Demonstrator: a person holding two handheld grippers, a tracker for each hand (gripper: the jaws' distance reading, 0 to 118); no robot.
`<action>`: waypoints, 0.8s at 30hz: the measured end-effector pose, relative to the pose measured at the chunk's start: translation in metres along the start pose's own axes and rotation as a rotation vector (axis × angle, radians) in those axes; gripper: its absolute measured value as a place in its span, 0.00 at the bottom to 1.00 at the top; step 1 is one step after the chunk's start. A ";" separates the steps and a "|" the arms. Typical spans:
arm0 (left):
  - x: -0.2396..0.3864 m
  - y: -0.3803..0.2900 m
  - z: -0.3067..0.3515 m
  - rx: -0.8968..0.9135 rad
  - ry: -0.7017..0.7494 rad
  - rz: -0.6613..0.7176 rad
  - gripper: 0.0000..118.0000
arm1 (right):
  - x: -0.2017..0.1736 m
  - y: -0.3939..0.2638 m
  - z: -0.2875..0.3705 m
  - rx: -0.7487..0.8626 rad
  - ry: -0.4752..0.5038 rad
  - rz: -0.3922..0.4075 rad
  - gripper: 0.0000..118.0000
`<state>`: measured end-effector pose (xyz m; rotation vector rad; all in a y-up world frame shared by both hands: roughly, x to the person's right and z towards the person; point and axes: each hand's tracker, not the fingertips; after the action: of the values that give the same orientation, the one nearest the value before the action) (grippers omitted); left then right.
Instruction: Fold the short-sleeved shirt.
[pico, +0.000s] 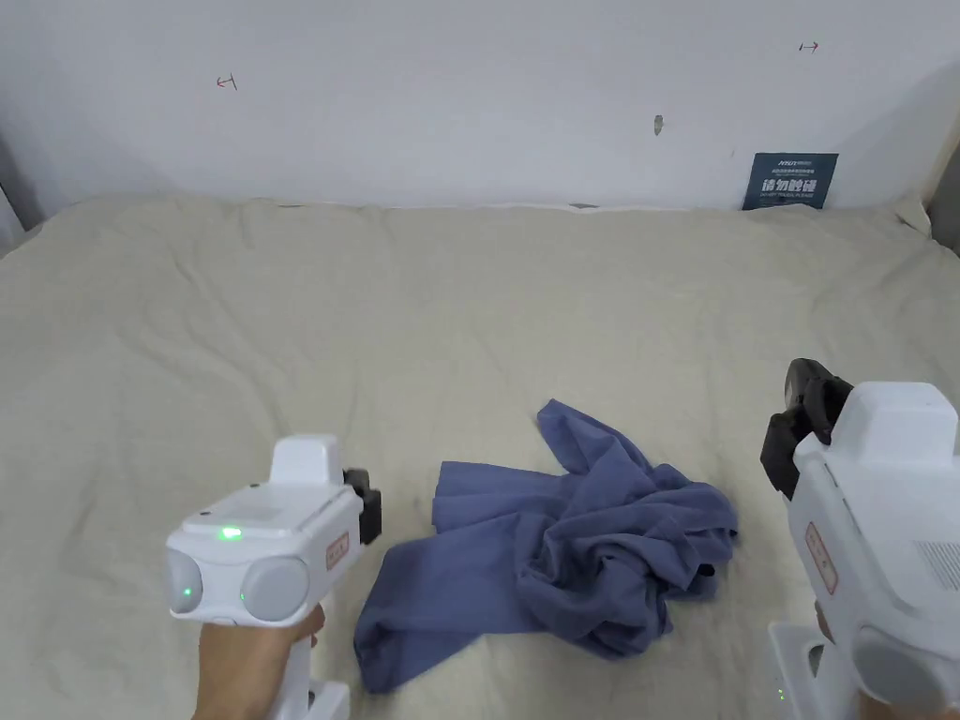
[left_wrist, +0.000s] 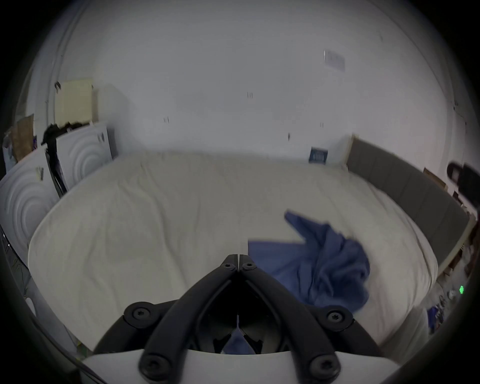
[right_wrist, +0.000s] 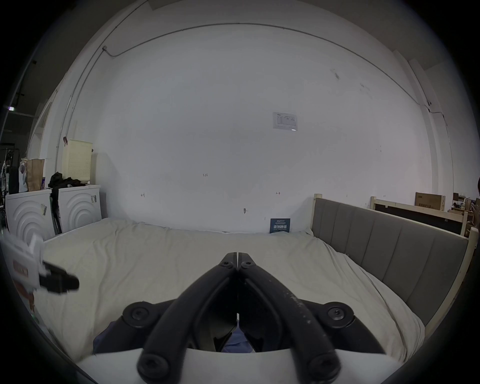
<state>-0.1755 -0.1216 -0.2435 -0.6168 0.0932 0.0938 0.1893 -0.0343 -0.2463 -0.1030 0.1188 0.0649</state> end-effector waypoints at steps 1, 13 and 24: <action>-0.001 -0.011 -0.005 -0.041 -0.009 0.010 0.00 | 0.000 -0.002 0.000 -0.003 0.001 -0.002 0.01; -0.002 -0.081 -0.039 -0.252 0.024 0.123 0.95 | -0.003 -0.021 -0.010 -0.059 0.020 -0.006 0.01; 0.030 -0.101 -0.076 -0.336 0.121 0.024 0.39 | 0.005 -0.044 -0.033 -0.148 0.021 -0.006 0.01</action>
<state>-0.1383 -0.2458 -0.2505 -0.9569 0.2041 0.0958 0.1938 -0.0813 -0.2749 -0.2516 0.1341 0.0668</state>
